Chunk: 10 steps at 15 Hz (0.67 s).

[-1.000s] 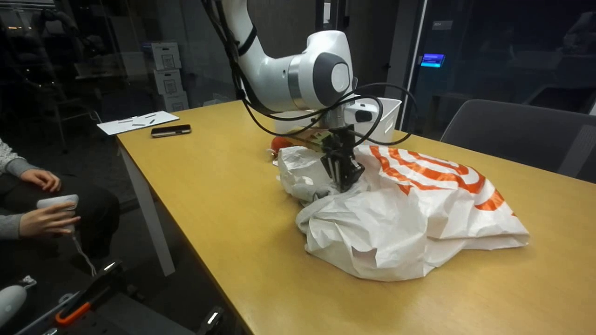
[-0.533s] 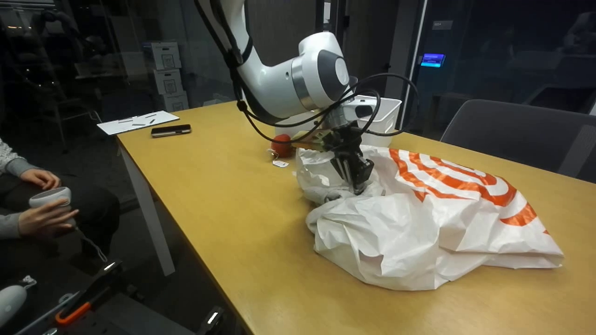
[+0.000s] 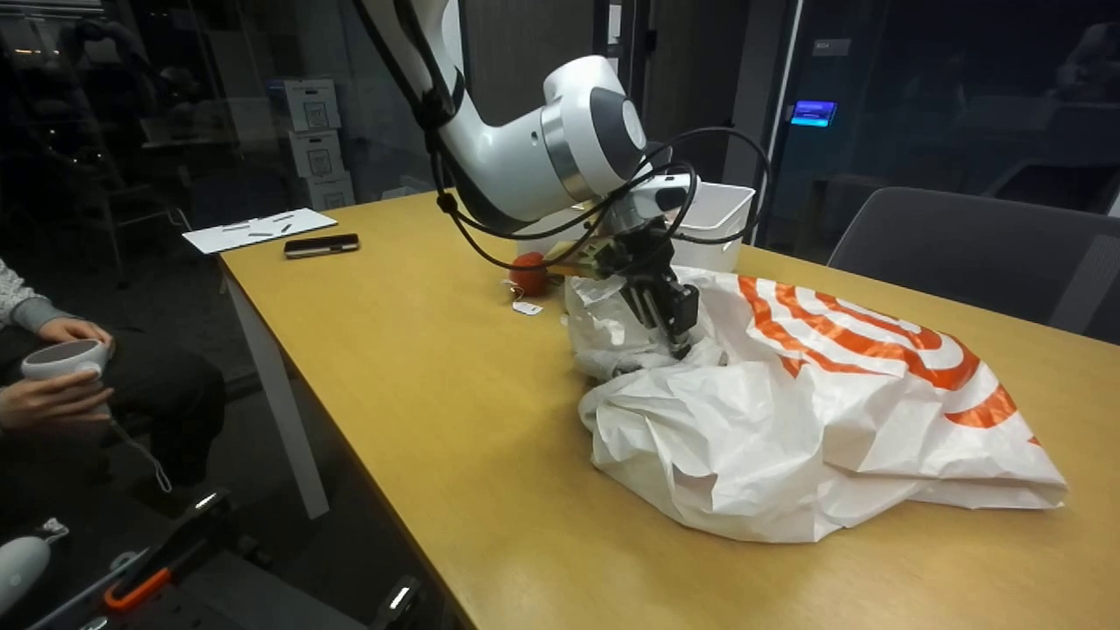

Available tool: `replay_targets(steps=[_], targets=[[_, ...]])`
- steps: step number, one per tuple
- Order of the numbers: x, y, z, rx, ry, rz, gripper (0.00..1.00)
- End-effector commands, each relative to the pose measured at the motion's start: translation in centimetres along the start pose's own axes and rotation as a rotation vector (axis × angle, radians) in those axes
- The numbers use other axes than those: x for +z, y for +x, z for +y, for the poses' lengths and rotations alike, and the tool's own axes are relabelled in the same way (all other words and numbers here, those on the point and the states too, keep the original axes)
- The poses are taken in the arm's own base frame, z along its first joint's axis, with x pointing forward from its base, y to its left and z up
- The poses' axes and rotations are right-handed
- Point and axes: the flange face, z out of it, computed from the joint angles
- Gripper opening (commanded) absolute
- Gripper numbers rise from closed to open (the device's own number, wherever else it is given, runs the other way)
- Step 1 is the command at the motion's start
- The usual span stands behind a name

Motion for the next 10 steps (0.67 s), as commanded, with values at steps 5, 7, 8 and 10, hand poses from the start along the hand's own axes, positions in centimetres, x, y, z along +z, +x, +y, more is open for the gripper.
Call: replay_targets(steps=[5,7,8,10], targets=[[-5.1,-3.9,0.0,0.041,0.142,-0.106,0.89],[-7.4,-5.8,0.1,0.050,0.165,-0.170,1.00],[-8.5,-6.7,0.3,0.061,0.148,-0.201,1.00],[-11.3,-8.6,1.1,0.065,0.103,-0.251,1.00]])
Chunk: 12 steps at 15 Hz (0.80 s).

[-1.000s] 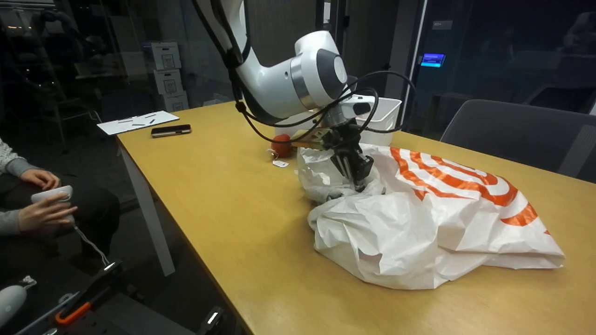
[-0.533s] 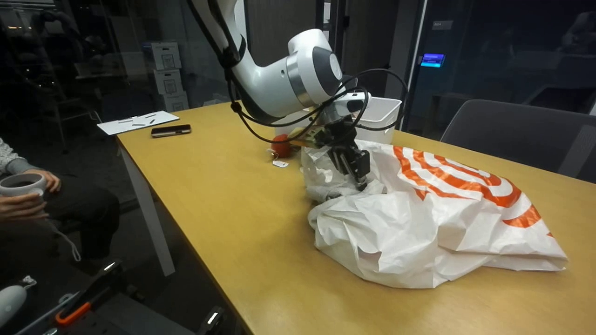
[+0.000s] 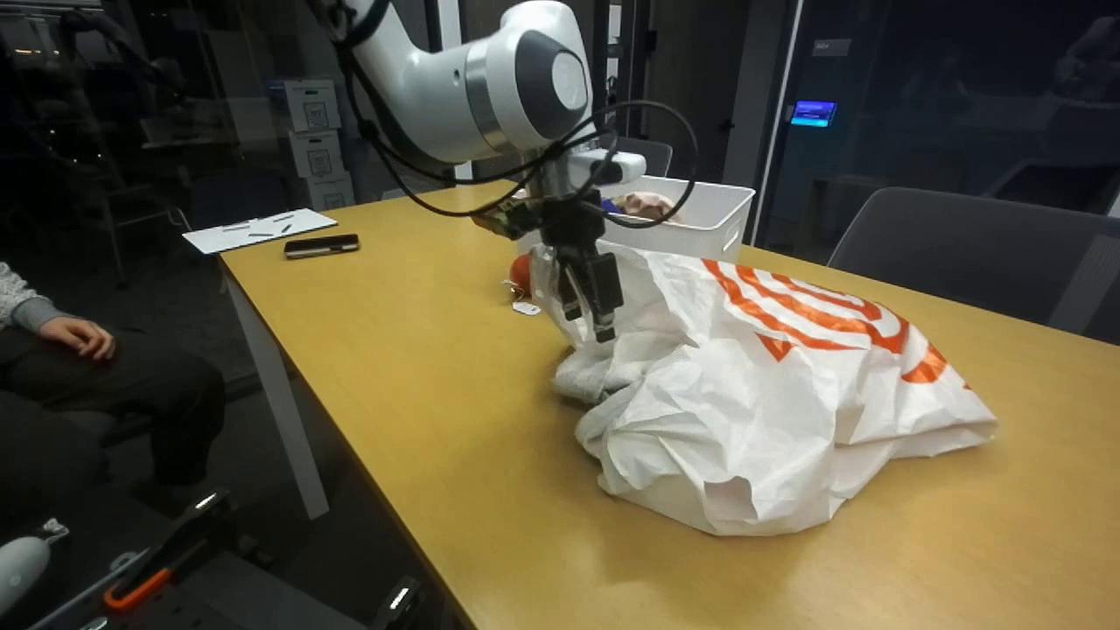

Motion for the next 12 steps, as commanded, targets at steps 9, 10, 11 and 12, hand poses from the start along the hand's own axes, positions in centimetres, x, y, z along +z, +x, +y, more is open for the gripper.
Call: replay_targets(steps=[9,10,11,12], targets=[[-11.5,-8.7,3.8,0.206,-0.338,-0.006,1.00],[-11.3,-8.8,4.1,0.232,-0.392,0.001,1.00],[-11.1,-9.0,4.4,0.260,-0.443,0.002,1.00],[-10.9,-9.1,4.9,0.296,-0.485,0.008,1.00]])
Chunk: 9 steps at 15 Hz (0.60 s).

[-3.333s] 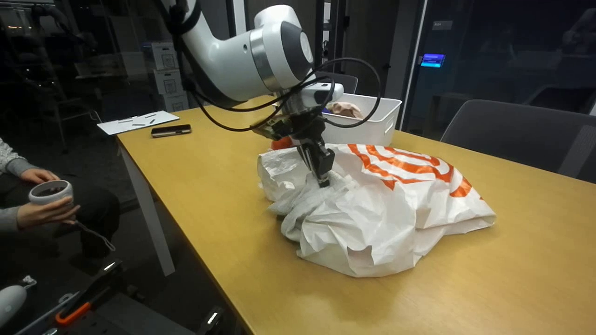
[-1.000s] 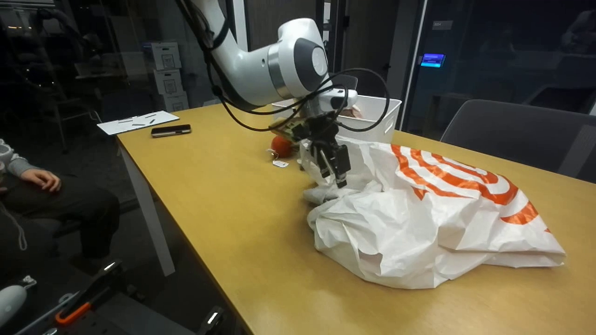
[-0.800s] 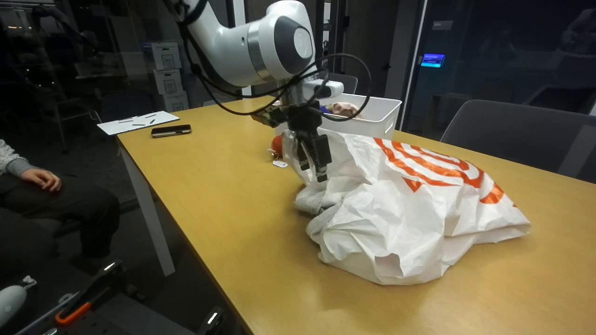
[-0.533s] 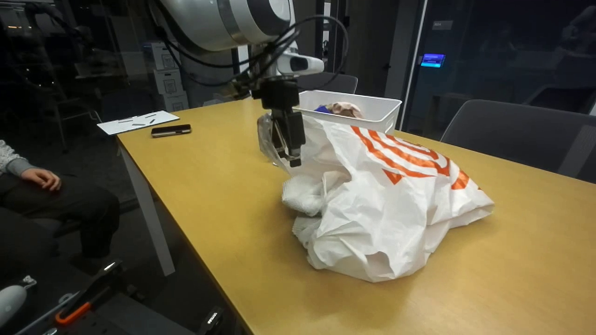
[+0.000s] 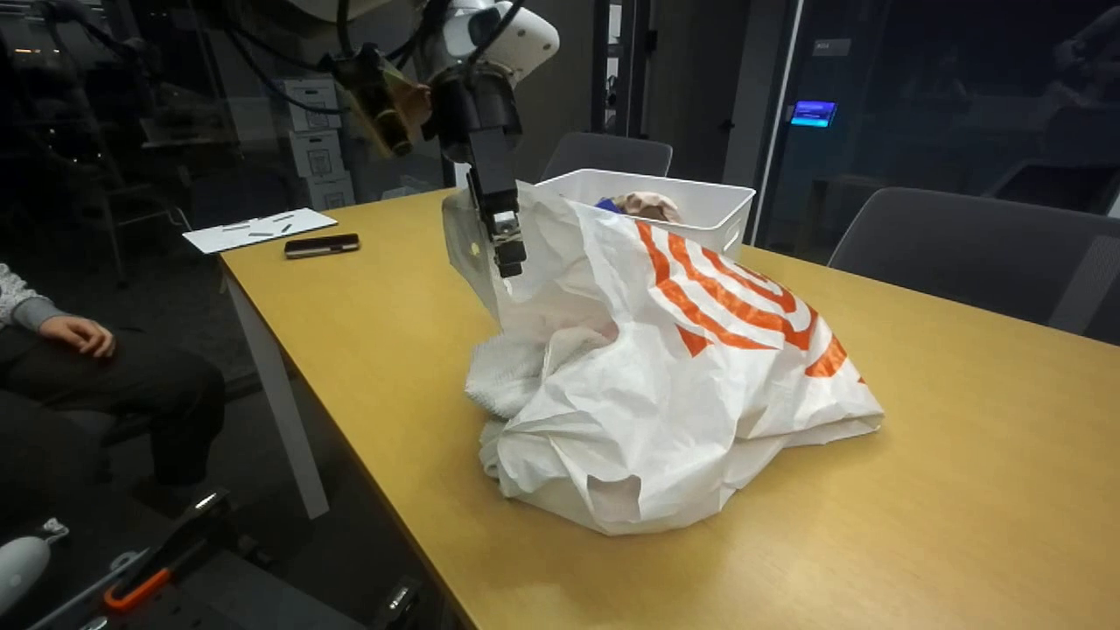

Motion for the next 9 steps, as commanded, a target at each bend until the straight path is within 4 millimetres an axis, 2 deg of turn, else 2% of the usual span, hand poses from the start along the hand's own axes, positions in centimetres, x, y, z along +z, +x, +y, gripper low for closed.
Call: replay_targets(steps=[1,4,7,8,9], targets=[[0.5,-0.2,1.4,0.130,-0.142,0.034,1.00],[0.2,-0.6,2.4,0.195,-0.141,0.026,1.00],[-1.0,-1.2,3.2,0.248,-0.079,0.022,1.00],[-1.4,-1.5,3.6,0.258,-0.084,0.023,1.00],[-1.6,-1.7,4.1,0.291,-0.160,0.033,1.00]])
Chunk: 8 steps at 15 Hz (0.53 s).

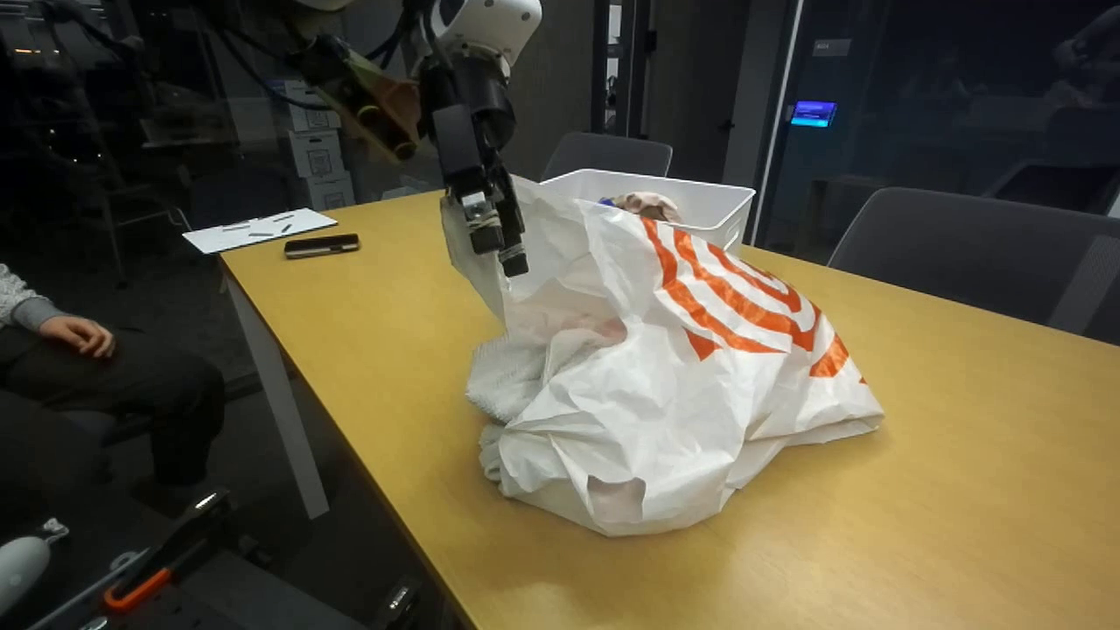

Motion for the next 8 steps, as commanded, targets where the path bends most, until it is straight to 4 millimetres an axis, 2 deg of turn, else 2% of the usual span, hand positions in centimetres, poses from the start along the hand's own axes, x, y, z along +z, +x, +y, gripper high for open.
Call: replay_targets(steps=[1,4,8], targets=[[-1.2,-0.7,3.0,0.116,-0.125,0.043,1.00],[-0.8,-1.4,4.2,0.152,-0.303,0.059,1.00],[1.1,-1.7,4.7,0.146,-0.531,0.086,1.00]])
